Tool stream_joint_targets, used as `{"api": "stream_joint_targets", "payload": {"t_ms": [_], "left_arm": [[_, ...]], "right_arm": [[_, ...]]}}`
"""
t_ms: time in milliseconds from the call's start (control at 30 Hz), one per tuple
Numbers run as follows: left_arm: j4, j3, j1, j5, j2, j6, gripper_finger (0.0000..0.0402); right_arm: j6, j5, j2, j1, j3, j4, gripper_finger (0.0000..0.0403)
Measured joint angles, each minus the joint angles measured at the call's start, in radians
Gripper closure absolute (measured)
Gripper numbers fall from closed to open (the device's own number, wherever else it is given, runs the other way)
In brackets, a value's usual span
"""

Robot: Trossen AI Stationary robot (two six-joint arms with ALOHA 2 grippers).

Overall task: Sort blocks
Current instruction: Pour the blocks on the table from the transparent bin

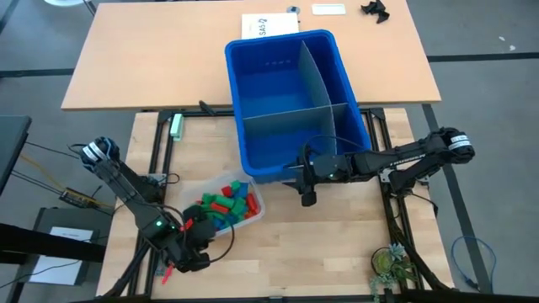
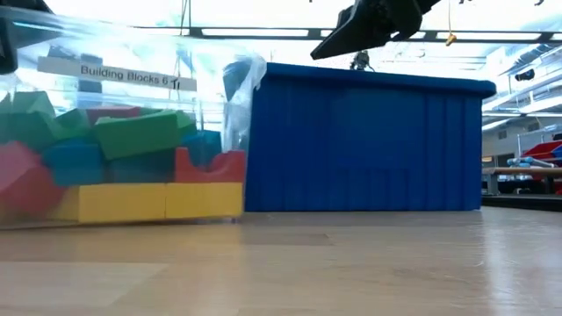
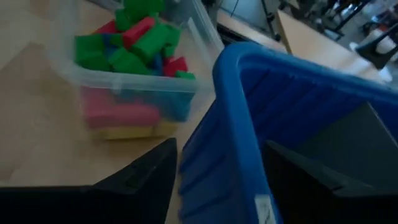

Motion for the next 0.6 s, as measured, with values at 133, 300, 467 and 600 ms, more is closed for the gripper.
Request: {"api": "stream_joint_targets", "payload": {"t_ms": [133, 300, 467, 600], "left_arm": [[0.016, 0.0, -0.007, 0.01, 0.002, -0.001, 0.0347], [0.021, -0.002, -0.019, 0.013, 0.002, -0.007, 0.0347], [0.062, -0.002, -0.021, 0.025, 0.003, 0.017, 0.0347], [0.066, -0.002, -0.022, 0.021, 0.004, 0.027, 0.0347]], "right_arm": [[-0.028, 0.04, 0.027, -0.024, 0.0, 0.008, 0.0174], [-0.106, 0.105, 0.081, -0.043, -0.002, 0.1, 0.0176], [-0.181, 0.153, 0.142, -0.058, -0.002, 0.241, 0.0182], [-0.213, 0.169, 0.196, -0.068, 0.0, 0.355, 0.0184]]}}
